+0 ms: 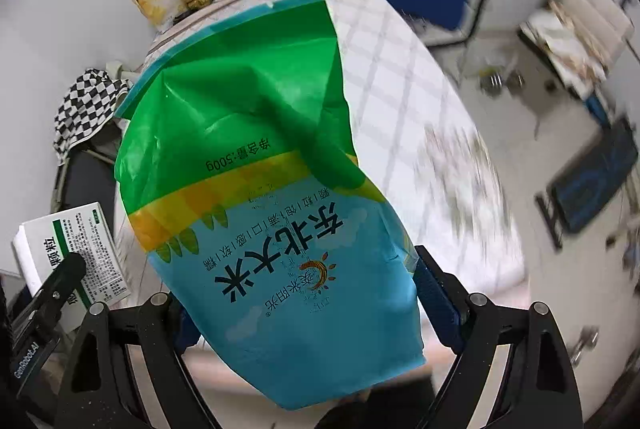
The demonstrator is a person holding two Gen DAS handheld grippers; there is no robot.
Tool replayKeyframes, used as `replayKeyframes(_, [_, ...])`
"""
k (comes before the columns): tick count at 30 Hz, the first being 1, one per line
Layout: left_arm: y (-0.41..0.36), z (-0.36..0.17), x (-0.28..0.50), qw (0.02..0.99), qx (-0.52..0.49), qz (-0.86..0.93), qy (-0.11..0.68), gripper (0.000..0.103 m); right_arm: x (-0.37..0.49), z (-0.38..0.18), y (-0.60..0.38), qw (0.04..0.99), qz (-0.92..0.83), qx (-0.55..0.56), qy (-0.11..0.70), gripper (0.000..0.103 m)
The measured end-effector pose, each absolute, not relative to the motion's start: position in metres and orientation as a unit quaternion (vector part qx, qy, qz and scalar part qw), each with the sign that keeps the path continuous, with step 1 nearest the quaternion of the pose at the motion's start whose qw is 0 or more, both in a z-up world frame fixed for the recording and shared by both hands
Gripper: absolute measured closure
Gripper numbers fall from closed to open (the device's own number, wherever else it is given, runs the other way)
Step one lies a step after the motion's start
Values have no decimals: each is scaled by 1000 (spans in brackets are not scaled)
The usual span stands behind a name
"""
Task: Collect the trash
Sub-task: 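Carry the box and rice bag over the bin and open both tools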
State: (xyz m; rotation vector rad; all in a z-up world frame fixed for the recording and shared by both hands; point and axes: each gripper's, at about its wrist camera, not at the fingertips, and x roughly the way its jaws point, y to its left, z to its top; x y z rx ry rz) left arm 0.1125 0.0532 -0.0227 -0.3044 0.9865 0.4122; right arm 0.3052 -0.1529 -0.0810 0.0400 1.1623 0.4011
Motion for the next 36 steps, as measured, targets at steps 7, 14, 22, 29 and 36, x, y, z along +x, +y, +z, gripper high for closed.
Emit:
replayKeyframes(7, [-2,-56,19,833,-163,152,507,18,151,-133,-212,774,192,45,602,12])
replayKeyframes(14, [-28,-180,-47,768,-189,144,595,18,68,-258,-256,704,175,42,687,12])
replayKeyframes(22, [-3,-389,-41,703,-282,148,636,18,58,-460,-254,648,164,54,741,12])
replayKeyframes(29, [15,-532,17,690,-295,115,651,15,92,-627,-230,622,177,60,760,12])
replayKeyframes(36, [23,-583,31,676,-316,126,654,4,113,-716,-202,571,212,80,789,8])
